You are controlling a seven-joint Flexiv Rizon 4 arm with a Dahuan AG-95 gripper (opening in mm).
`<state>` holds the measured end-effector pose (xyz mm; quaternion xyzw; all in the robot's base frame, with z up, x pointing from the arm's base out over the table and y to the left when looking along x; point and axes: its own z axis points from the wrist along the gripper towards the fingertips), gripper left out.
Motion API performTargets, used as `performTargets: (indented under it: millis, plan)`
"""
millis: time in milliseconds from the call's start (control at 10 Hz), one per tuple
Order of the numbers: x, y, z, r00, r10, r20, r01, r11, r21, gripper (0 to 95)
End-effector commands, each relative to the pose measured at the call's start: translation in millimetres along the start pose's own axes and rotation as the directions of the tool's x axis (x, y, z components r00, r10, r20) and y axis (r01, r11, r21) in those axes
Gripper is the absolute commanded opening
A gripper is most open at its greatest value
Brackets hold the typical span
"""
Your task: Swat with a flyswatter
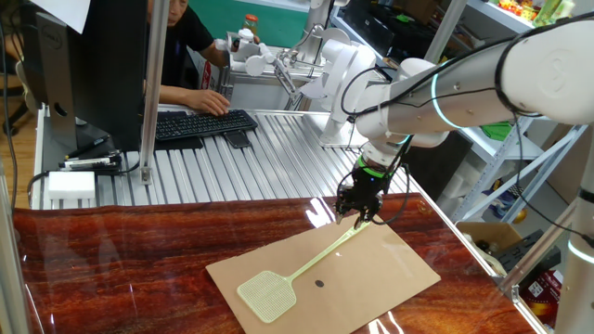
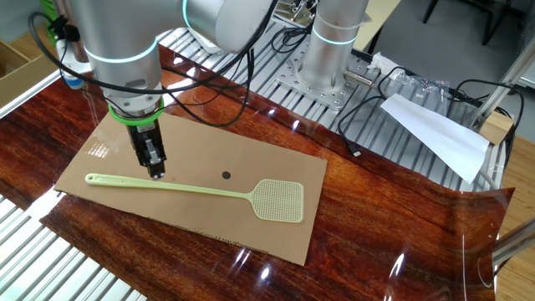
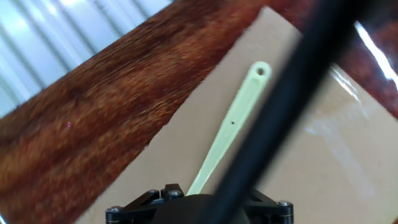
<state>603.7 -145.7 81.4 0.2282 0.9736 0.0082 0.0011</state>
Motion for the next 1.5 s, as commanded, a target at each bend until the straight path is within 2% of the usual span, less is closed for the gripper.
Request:
performTargets:
  millis: [100,200,300,400,600,900,1000,1200,1500]
  plan:
    - [0.0,1.2,-1.4,0.974,-0.226,-0.007,0.226,0.974,-0.012,38.0]
    - [0.2,1.7,-1.6,0.956,-0.293,-0.004,0.293,0.956,0.004,19.0]
    - [0.7,2.7,-2.0,0.936,-0.352,0.001,0.352,0.935,0.045,19.0]
    - [1.0,3.3,-2.8,0.924,-0.383,0.004,0.381,0.922,0.069,19.0]
    - [1.5,4.3,-5.8,0.900,-0.435,-0.015,0.435,0.898,0.072,19.0]
    - [2.2,5.3,-9.6,0.865,-0.501,-0.027,0.501,0.859,0.103,19.0]
    - [2.5,5.4,-11.6,0.862,-0.506,-0.036,0.507,0.857,0.094,19.0]
    - [3.7,4.9,-13.7,0.846,-0.531,-0.043,0.532,0.841,0.098,19.0]
    - [7.7,4.0,-12.0,0.835,-0.548,-0.045,0.550,0.829,0.104,19.0]
